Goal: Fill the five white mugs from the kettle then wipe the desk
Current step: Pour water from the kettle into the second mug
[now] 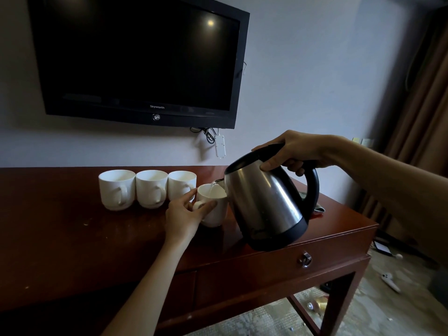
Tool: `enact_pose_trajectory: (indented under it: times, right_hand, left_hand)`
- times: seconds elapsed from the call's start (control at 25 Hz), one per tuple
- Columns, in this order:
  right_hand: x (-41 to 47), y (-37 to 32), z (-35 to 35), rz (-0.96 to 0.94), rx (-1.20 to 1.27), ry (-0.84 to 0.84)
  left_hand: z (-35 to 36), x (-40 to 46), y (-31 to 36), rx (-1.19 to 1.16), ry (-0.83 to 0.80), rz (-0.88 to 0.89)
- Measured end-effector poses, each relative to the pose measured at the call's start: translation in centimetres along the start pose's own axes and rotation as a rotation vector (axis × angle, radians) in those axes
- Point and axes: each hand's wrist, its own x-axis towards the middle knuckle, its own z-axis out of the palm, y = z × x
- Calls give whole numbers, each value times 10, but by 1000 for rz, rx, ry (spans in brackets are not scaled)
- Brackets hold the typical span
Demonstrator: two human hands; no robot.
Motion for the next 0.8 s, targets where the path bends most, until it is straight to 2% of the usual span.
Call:
enact_pose_trajectory:
  times: [0.8]
  right_hand:
    - [2, -1, 0, 0, -27, -4]
  left_hand:
    - [0, -2, 2, 15, -4, 14]
